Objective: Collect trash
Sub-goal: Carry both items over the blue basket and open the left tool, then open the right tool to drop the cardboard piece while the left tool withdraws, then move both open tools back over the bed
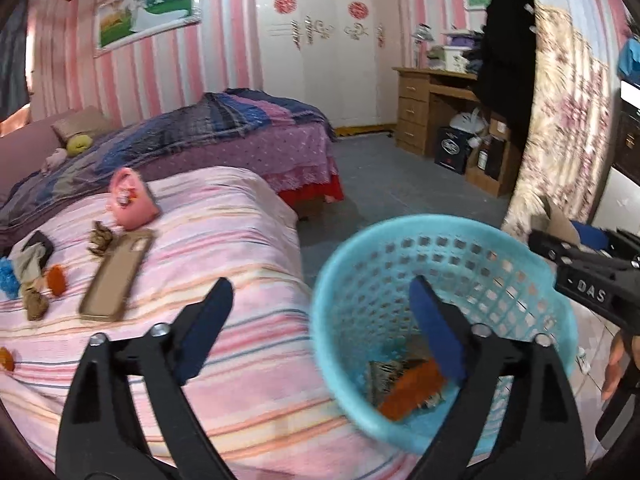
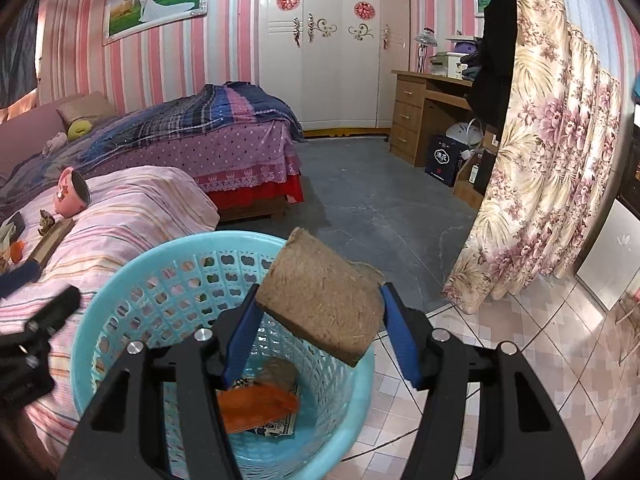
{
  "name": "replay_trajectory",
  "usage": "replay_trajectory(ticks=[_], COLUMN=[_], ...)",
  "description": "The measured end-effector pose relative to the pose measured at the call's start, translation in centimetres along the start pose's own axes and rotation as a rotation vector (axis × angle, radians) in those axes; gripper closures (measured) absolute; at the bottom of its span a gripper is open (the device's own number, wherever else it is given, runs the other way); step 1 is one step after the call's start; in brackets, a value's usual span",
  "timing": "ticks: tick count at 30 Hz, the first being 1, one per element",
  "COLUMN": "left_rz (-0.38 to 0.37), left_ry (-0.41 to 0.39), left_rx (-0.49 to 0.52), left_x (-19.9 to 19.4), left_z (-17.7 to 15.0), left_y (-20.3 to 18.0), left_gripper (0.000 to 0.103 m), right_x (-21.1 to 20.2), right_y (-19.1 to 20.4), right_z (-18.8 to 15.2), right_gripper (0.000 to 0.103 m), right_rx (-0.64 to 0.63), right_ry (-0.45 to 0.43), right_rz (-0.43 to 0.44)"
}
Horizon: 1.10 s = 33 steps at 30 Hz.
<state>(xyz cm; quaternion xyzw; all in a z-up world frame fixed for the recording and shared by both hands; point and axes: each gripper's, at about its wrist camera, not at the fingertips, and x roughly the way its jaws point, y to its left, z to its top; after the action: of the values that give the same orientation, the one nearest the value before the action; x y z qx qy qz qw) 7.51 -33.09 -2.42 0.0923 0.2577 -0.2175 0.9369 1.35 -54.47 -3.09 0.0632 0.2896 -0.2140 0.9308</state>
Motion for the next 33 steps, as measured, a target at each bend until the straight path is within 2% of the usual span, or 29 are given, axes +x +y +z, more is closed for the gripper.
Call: replay_trajectory(ticks=[5, 15, 20, 23, 33], left_rz=[0.04, 0.129, 0.169, 0.193, 0.26], left_ry=[-0.013, -0.029, -0.029, -0.029, -0.017], left_rx=[-0.06, -0.1, -0.131, -0.15, -0.18], left_x=[-0.8, -3.2, -4.2, -4.7, -6.0], left_z=[0.7, 0.0, -0.5, -0.8, -1.9], left_y=[3.2, 8.6, 11.9, 14.0, 19.5], left_gripper=[0.006, 0.006, 0.006, 0.006, 0.006], right_x=[-0.1, -0.1, -0.4, -0.4, -0.5], right_y=[0.7, 4.2, 5.8, 6.6, 11.0], right_z=[0.1, 0.3, 0.4, 0.4, 0.8], right_gripper=[0.043, 0.038, 0.018, 0.011, 0.006], right_rx=[-0.011, -0.069, -0.075, -0.075, -0.137], right_ry=[-0.004, -0.005, -0.019, -0.02, -0.021], right_rz=[0.01, 0.04, 0.042, 0.047, 0.057])
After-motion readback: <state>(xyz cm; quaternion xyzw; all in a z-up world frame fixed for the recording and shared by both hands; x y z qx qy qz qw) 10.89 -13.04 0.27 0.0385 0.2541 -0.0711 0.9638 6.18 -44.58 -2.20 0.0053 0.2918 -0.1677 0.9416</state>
